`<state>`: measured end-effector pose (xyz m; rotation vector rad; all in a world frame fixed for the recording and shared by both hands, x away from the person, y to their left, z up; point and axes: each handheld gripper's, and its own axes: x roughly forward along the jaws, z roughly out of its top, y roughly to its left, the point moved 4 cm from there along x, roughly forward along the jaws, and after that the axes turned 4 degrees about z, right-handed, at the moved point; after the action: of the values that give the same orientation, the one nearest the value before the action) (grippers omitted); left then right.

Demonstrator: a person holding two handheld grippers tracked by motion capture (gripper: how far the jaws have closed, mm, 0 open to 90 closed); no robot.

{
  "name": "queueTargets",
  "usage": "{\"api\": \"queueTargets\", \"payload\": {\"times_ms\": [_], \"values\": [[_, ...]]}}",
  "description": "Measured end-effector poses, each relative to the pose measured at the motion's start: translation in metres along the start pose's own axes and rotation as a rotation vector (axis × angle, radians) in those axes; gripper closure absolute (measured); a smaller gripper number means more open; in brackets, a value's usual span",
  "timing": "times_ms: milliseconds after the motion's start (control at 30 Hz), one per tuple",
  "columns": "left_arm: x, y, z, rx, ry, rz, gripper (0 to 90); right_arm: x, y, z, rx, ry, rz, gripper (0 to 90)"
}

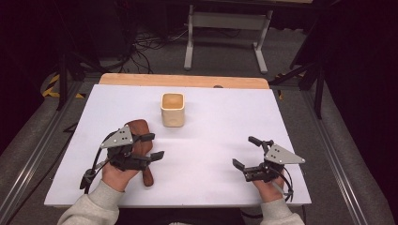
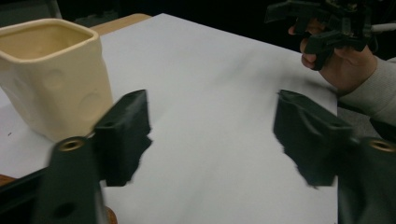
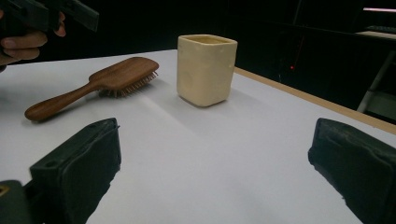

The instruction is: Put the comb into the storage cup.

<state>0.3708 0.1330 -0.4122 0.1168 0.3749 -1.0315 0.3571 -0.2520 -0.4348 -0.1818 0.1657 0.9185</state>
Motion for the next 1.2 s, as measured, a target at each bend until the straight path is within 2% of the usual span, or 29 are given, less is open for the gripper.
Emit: {"api": "queueTargets", "payload": {"times_ms": [33,67,167,233,267,500,567,700,733,900,933,967,1000,1133,1200], "values": [[-0.001,0.0,-0.001,0.009,0.019,0.021,44.5,0.0,0.0,0.0,0.0,0.0,-0.001,2.7],[-0.001,0.0,-0.001,0.015,0.026,0.028,51.0,0.0,0.0,0.0,-0.001,0.001,-0.003,2.6],[0.0,0.0,-0.003,0.033,0.069,0.032,73.8,0.0,0.0,0.0,-0.002,0.002,-0.004,2.7],[0.001,0.001,-0.004,0.043,0.101,0.042,86.8,0.0,0.0,0.0,-0.002,0.002,-0.003,2.7],[0.002,0.001,-0.005,0.044,0.112,0.041,89.9,0.0,0.0,0.0,-0.002,0.002,-0.002,2.7],[0.006,0.002,-0.006,0.071,0.219,0.023,90.0,0.0,0.0,-0.001,-0.005,0.007,-0.001,2.7],[0.007,0.003,-0.006,0.094,0.249,0.04,90.0,0.0,0.0,-0.001,-0.005,0.007,-0.001,2.8],[0.013,0.005,-0.009,0.111,0.361,0.02,90.0,0.0,0.0,-0.001,-0.004,0.009,0.001,2.8],[0.013,0.005,-0.009,0.111,0.361,0.02,90.0,0.0,0.0,-0.001,-0.005,0.008,0.001,2.8],[0.023,0.004,-0.013,0.147,0.513,0.008,90.0,0.001,0.0,-0.001,-0.004,0.01,0.005,2.9],[0.024,0.003,-0.014,0.152,0.535,0.008,90.0,0.001,0.0,-0.001,-0.005,0.01,0.005,2.9],[0.024,0.003,-0.014,0.152,0.535,0.008,90.0,0.001,0.0,-0.001,-0.005,0.01,0.005,2.9],[0.027,0.003,-0.016,0.153,0.581,0.004,90.0,0.001,0.0,-0.001,-0.003,0.009,0.005,2.9],[0.031,0.004,-0.02,0.165,0.661,0.006,90.0,0.001,0.0,-0.001,-0.005,0.009,0.006,2.9],[0.032,0.004,-0.021,0.178,0.667,0.017,90.0,0.001,0.0,-0.001,-0.003,0.01,0.006,2.9]]}}
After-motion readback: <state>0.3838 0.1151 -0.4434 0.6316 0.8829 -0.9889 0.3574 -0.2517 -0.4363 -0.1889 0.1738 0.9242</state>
